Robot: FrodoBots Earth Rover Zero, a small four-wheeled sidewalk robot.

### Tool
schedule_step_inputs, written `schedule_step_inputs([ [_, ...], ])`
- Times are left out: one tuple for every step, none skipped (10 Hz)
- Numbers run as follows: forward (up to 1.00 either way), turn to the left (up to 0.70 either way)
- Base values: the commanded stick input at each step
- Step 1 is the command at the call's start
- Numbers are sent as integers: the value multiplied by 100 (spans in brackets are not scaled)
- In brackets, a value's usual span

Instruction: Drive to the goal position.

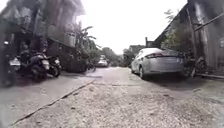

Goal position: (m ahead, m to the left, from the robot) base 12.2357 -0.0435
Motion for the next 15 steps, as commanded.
schedule_step_inputs([
  [100, 0],
  [100, 0],
  [100, 0],
  [100, 0],
  [100, 0],
  [100, 0],
  [100, 0],
  [100, 0],
  [100, 0],
  [100, 0],
  [100, 0],
  [100, 0],
  [100, 0],
  [100, 0],
  [100, 0],
])
